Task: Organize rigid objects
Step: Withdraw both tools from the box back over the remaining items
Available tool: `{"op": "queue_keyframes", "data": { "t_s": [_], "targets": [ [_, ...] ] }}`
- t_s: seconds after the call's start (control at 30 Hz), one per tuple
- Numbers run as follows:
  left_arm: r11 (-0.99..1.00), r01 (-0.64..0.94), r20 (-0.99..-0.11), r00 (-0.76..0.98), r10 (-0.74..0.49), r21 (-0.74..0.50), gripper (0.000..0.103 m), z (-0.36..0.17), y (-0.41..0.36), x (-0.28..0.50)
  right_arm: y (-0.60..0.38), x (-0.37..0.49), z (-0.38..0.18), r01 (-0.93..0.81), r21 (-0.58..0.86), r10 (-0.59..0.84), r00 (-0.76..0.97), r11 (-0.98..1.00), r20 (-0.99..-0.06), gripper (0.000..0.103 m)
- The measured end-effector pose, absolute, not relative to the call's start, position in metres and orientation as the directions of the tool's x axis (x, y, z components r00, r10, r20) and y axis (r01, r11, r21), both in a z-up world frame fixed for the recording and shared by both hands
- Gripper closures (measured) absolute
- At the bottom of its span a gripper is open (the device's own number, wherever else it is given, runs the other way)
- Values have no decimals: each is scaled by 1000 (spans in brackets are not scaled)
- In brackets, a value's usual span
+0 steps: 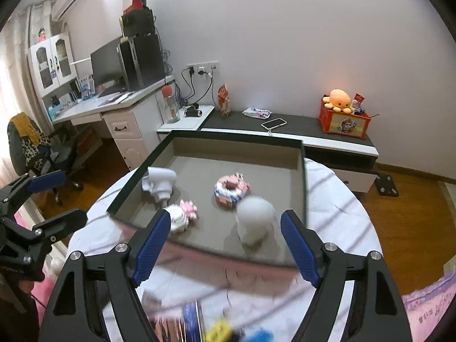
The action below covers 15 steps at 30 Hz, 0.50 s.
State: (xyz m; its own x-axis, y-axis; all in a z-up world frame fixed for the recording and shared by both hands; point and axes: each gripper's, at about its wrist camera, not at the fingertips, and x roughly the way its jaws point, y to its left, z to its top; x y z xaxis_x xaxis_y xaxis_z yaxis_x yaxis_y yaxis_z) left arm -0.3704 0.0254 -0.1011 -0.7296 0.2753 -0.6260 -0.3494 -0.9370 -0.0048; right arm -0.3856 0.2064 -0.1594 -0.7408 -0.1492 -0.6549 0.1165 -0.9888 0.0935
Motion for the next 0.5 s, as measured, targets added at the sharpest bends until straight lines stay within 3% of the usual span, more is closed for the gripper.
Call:
{"op": "queue_keyframes", "data": {
  "t_s": [0.27, 0.5],
  "targets": [
    [-945, -328, -611, -749, 257, 4, 0, -120, 20, -299, 230, -302, -171, 51, 118, -115, -770, -992, -627, 21],
    [-940, -340, -682, -680, 267, -29, 0, -164, 20, -261, 236, -252, -218, 8, 157, -115, -724, -987, -681, 21]
  ]
}}
